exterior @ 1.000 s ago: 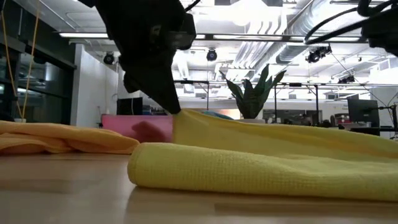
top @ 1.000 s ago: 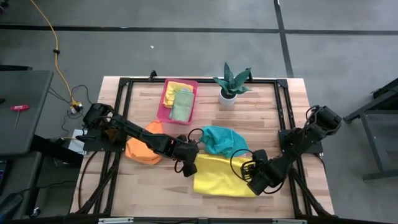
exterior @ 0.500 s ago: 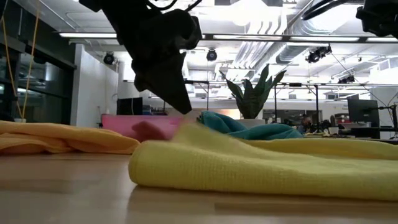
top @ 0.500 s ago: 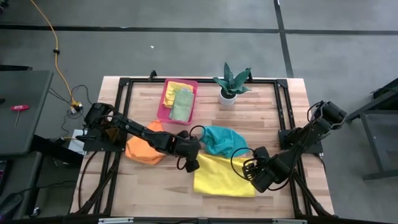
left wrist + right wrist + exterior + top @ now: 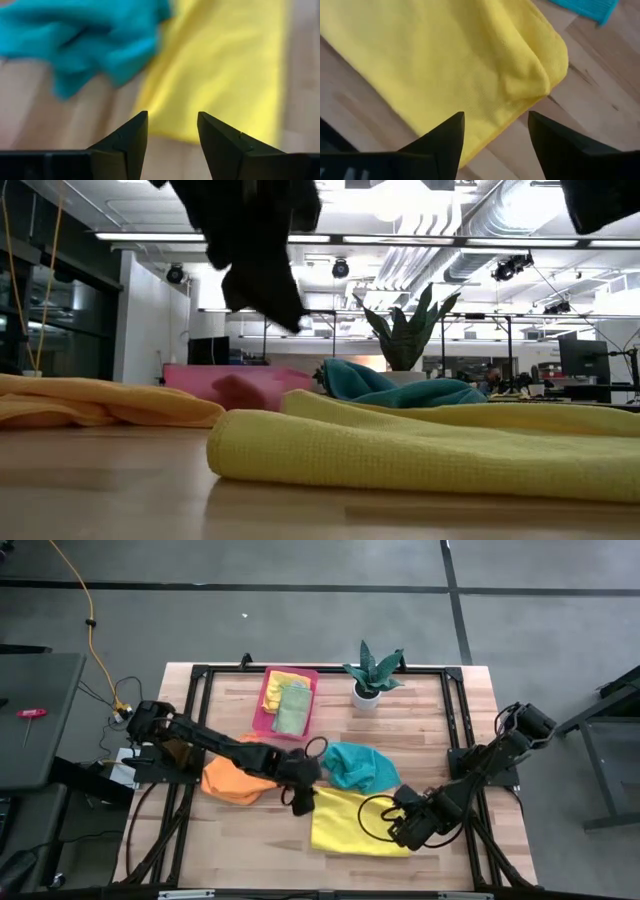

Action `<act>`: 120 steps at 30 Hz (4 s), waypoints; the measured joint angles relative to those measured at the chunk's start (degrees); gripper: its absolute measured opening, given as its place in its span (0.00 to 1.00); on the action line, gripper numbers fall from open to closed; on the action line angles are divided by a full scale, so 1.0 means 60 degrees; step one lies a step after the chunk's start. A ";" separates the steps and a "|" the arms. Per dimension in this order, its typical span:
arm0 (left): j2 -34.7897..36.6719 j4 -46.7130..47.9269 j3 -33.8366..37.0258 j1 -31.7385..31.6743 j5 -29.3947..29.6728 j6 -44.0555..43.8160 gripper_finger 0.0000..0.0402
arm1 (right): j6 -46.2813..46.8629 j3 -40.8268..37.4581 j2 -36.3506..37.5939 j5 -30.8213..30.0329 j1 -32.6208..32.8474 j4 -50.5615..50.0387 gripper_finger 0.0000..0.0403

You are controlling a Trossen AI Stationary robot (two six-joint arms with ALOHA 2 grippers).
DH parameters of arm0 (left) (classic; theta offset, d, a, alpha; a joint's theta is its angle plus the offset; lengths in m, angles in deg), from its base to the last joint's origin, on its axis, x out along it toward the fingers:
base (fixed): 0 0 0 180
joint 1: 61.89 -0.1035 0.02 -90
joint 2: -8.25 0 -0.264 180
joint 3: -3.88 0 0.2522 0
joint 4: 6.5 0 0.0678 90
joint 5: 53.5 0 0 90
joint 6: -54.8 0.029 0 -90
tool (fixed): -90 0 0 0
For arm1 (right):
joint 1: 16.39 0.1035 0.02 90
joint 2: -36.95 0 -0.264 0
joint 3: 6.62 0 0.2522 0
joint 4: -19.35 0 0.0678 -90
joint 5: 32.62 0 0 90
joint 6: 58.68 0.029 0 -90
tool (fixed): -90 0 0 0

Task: Fold microfiber towels
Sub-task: Fold the yellow microfiber cloth

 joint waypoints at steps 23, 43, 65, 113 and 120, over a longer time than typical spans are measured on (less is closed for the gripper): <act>-0.0295 -0.1852 -0.0004 0.1858 0.0809 -0.1593 0.40 | 0.2973 -0.1977 -0.0034 0.0307 -0.0287 0.2663 0.34; -0.0295 -0.1852 -0.0004 0.1865 0.0641 -0.1710 0.39 | 0.3152 -0.1977 -0.0034 0.1479 -0.1127 0.2507 0.33; -0.0295 -0.1841 -0.0004 0.1865 0.0535 -0.1677 0.39 | 0.3559 -0.1969 0.0303 0.0441 -0.1027 0.2684 0.00; -0.0237 -0.1045 0.0000 0.1705 0.0139 -0.0489 0.39 | 0.1475 -0.1956 0.0553 -0.0715 -0.0282 0.2656 0.22; -0.0233 -0.1103 0.0000 0.1698 0.0254 -0.0362 0.39 | 0.0988 -0.1968 -0.0186 -0.0724 -0.1148 0.3081 0.06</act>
